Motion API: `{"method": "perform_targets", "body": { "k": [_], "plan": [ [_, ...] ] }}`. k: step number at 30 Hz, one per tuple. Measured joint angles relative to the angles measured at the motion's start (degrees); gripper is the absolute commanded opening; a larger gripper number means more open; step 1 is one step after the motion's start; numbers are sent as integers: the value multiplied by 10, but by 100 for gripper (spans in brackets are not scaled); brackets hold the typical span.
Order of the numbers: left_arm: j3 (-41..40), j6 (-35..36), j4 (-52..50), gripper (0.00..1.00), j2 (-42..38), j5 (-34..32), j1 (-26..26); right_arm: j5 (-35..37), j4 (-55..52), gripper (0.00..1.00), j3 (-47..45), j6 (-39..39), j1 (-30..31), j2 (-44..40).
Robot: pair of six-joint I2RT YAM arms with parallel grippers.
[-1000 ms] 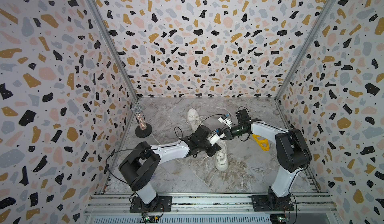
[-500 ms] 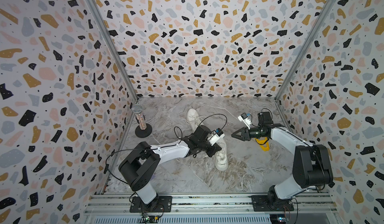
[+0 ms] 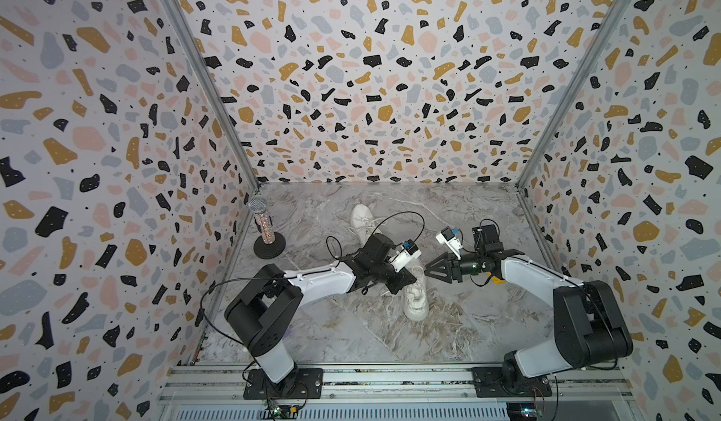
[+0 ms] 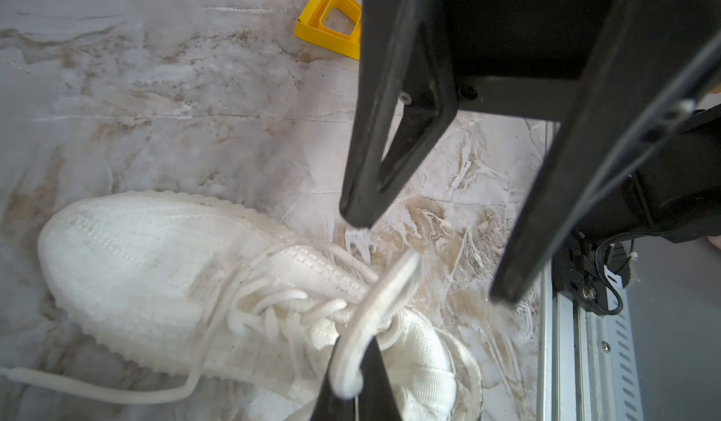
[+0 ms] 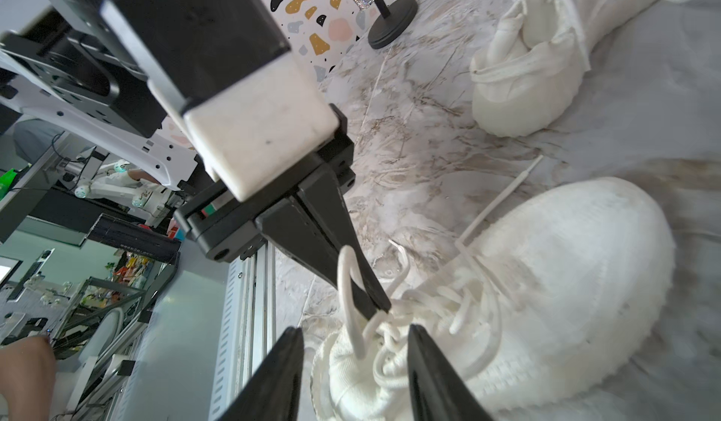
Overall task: Tie the shoes
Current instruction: Wrap the shoelace around the shoelace.
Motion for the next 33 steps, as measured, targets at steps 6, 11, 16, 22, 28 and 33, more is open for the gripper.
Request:
{"method": "perform_targets", "body": {
  "k": [6,11,16,22,28,33],
  "plan": [
    [0,0,-3,0,1,7,1,0,38,19,0,30,19,29],
    [1,0,-4,0,3,10,1,2,68,16,0,57,28,43],
    [4,-1,-5,0,8,11,1,1,96,16,1,85,36,44],
    [10,-1,-8,0,8,12,1,-1,123,17,1,116,40,53],
    [10,-1,-8,0,11,14,1,-3,143,20,2,137,45,57],
    [10,-1,-9,0,11,16,1,-7,174,9,3,167,47,76]
  ]
}}
